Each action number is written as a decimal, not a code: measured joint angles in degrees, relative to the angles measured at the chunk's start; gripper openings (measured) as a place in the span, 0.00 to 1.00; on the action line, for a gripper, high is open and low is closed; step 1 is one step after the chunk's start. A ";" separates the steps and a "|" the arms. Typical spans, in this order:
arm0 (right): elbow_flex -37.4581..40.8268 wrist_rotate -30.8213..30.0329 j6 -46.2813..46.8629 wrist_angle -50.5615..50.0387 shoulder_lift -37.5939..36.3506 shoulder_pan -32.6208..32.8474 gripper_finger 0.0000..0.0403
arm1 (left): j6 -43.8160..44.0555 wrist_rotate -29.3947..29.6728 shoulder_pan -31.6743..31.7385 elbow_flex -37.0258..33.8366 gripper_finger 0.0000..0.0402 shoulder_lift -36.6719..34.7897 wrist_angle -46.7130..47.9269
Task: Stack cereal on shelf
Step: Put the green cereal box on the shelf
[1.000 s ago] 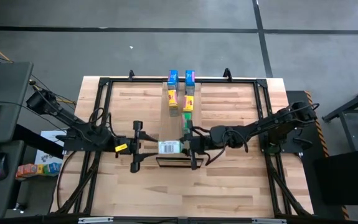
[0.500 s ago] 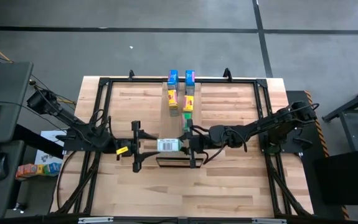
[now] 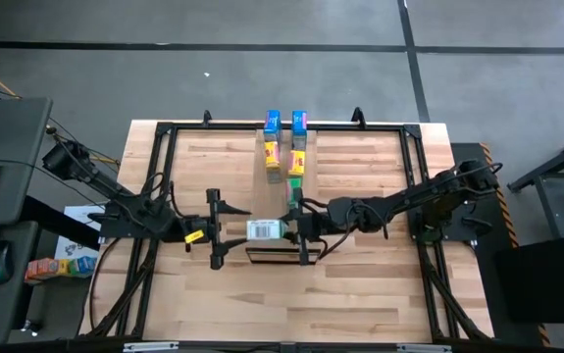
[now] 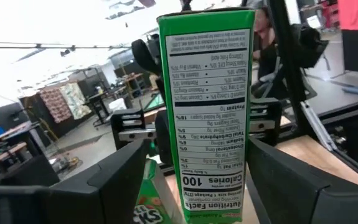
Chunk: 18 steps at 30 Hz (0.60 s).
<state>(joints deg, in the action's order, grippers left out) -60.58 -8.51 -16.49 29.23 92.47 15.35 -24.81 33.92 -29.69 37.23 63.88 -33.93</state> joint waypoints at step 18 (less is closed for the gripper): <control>0.00 -1.99 2.21 0.07 0.02 -0.49 0.15 | 4.91 -8.10 2.71 0.06 0.67 2.12 -0.86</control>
<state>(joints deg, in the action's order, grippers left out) -60.58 -10.50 -14.28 29.30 92.49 14.86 -19.90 25.82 -26.98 37.30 66.00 -34.78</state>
